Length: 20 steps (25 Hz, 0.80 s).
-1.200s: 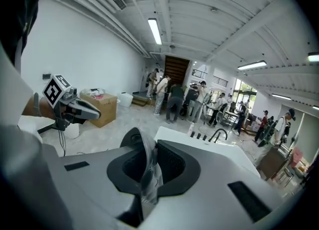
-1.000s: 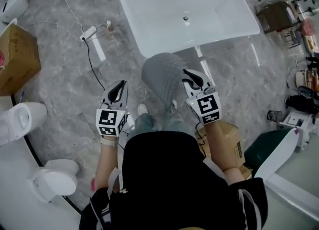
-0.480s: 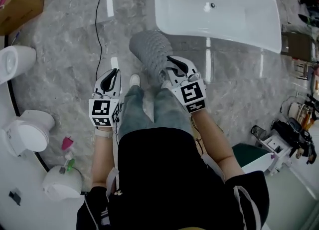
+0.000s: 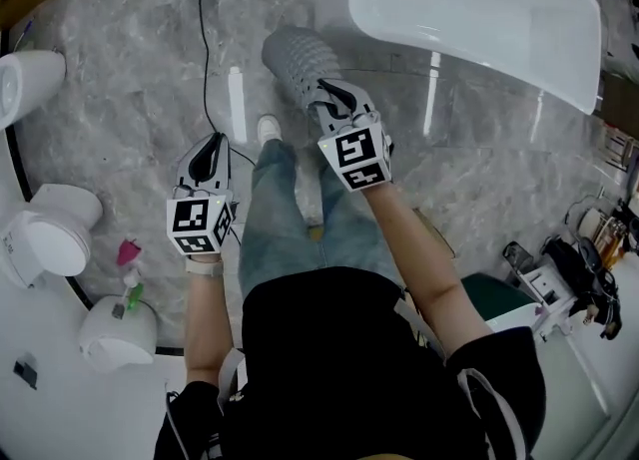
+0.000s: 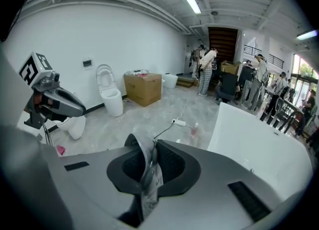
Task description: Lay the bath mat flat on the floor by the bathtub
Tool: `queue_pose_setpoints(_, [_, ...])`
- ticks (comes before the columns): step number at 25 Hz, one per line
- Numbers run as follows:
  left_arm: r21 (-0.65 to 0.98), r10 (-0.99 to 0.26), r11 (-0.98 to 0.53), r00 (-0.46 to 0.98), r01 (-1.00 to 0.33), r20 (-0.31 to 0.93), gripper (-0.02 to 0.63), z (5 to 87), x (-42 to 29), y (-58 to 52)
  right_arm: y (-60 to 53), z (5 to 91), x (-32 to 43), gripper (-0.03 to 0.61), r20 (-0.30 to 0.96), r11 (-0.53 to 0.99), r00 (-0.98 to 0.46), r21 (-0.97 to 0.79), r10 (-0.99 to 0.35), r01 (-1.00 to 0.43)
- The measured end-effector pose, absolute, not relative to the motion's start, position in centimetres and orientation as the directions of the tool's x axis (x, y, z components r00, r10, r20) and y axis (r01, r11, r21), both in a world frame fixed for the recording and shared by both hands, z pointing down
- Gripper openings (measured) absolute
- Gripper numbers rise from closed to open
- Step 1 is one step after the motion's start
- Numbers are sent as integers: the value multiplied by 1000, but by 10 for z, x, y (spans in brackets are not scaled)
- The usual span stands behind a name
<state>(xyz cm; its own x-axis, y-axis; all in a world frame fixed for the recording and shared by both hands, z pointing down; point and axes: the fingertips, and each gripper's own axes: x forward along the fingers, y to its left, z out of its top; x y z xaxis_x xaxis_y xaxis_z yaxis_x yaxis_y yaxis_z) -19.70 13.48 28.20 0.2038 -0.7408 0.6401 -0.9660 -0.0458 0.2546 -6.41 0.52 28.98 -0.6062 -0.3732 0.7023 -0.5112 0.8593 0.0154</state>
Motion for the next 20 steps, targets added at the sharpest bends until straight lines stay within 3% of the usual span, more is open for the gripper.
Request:
queue_pose_setpoints(8, [260,-710,-27,201,-965,675,21,325,-238,140,19,351,-131,37,725,843,-593,-31,-351,-537])
queue_pose_setpoints(20, [253,-674,54,152,-966,723,21,359,-289,174,28,377,-212,37,694,835,-650,-128,-310,-535])
